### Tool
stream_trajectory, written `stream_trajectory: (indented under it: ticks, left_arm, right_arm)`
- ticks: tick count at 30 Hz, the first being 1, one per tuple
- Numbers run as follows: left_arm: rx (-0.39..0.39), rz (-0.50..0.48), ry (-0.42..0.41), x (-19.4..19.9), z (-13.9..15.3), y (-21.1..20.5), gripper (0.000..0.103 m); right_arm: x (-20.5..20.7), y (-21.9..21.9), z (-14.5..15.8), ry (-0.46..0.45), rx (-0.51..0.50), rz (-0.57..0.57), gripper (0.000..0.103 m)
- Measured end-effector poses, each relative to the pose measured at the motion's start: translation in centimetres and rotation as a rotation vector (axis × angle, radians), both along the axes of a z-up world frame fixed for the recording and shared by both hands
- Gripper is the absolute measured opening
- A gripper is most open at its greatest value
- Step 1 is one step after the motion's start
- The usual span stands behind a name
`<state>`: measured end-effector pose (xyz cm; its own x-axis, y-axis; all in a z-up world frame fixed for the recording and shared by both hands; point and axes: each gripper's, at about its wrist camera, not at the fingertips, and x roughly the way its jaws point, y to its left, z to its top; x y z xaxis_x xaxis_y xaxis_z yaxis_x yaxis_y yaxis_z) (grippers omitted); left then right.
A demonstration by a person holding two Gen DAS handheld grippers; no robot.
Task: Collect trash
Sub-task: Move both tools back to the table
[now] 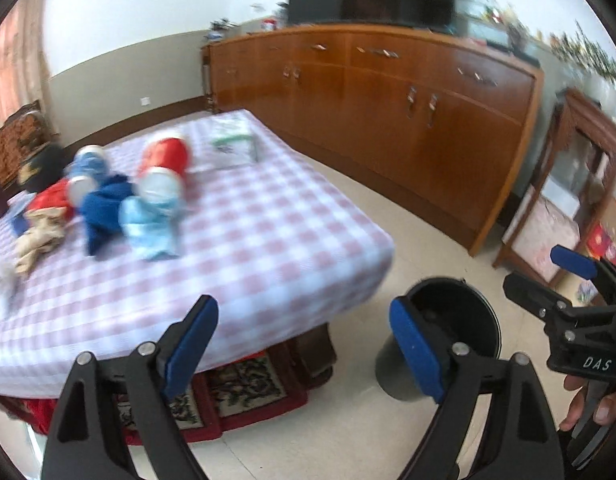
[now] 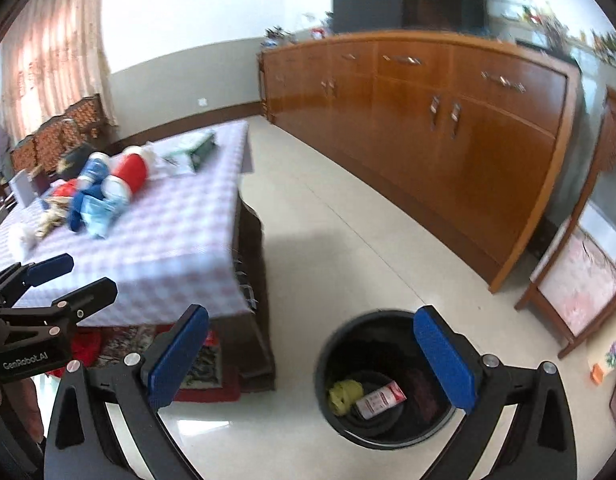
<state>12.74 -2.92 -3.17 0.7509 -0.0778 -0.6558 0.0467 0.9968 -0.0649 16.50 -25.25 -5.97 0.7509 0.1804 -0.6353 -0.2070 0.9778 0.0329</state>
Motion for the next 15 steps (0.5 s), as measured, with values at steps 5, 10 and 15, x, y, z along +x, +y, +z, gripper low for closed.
stream_trajectory:
  ticks: [5,10,15]
  left_arm:
    - [0.006,0.095,-0.03,-1.5,0.4,3.4,0.089]
    - [-0.027,0.202,-0.051,-3.1,0.7,8.6,0.089]
    - [-0.033,0.305,-0.074,-4.6,0.8,12.6,0.089]
  right_arm:
    - [-0.3,3.6,2.2,-0.055,0.007,0.065,0.103]
    - [-0.1,8.2,3.4,-0.053,0.037,0.163,0.103]
    - [-0.2,12.3,3.9,-0.055,0.044,0.22,0.103]
